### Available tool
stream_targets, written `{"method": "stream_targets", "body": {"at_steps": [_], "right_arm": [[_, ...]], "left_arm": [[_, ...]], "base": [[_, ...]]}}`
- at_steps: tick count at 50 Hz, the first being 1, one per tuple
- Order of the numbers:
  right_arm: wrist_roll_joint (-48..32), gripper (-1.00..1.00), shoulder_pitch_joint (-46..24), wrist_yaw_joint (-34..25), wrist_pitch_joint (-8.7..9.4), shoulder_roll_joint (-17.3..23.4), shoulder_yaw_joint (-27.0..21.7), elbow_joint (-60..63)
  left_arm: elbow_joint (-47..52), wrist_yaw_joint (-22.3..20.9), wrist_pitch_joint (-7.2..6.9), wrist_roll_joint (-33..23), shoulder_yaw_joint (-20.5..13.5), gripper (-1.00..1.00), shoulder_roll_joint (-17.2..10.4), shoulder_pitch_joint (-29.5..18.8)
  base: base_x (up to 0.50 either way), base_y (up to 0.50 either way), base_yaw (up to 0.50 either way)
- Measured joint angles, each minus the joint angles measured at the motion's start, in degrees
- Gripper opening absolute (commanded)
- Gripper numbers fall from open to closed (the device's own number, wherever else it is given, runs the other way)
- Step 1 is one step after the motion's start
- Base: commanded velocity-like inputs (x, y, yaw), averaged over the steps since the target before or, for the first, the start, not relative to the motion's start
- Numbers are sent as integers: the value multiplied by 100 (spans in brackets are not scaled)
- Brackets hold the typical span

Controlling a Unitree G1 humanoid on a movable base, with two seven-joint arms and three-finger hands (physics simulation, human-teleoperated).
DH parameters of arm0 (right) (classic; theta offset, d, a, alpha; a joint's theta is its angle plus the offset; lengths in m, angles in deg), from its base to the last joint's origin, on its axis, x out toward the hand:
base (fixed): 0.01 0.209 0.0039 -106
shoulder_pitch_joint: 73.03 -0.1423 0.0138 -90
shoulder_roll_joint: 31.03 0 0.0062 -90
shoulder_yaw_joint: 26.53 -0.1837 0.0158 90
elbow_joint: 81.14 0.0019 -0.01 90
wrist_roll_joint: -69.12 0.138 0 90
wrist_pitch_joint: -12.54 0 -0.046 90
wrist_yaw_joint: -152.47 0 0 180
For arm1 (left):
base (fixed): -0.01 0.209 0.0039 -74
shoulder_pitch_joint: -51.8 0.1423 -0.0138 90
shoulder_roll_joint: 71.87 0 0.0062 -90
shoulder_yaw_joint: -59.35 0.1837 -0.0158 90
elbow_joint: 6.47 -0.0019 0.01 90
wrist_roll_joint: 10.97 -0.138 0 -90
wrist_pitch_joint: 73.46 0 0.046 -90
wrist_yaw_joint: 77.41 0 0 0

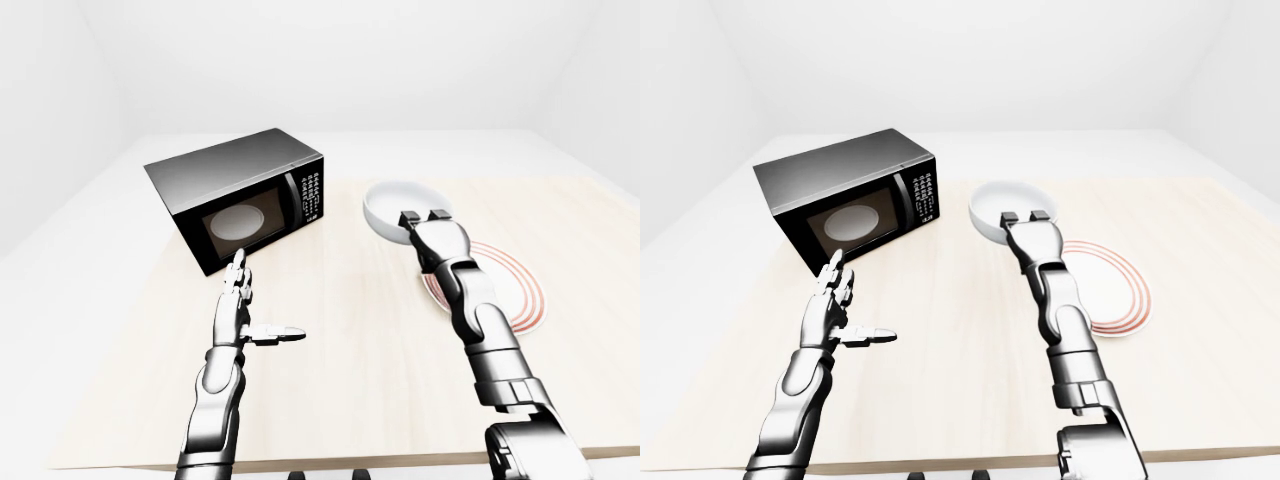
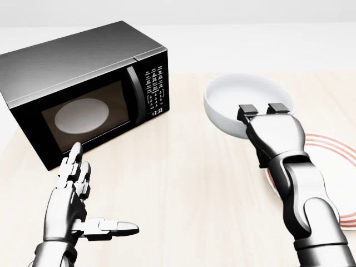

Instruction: Pick up the white bowl and put it on the plate.

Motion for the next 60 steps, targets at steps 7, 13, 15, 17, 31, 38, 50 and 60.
{"method": "stream_targets", "body": {"at_steps": [7,13,15,17,31,38,50,60], "right_arm": [[134,-100,26,19,32,175,-121,-39],[239,-100,59,56,49,298,-207,-80],[278,-100,71,67,55,338,-236,-92],[316,-100,80,80,62,380,-267,-109],[576,-100,193,206,95,648,-463,-231],[696,-100,289,230,109,792,-577,-244],[903,-100,419,304,127,1023,-765,-352],[1033,-100,503,477,111,1154,-829,-601]], "left_arm": [[0,0,0,0,0,100,0,0],[0,0,0,0,0,100,0,0],[0,0,0,0,0,100,0,0],[0,0,0,0,0,100,0,0],[0,0,0,0,0,100,0,0],[0,0,0,0,0,100,0,0],[0,0,0,0,0,100,0,0],[0,0,0,0,0,100,0,0]], "base": [[0,0,0],[0,0,0],[0,0,0],[0,0,0],[0,0,0],[0,0,0],[0,0,0],[0,0,0]]}}
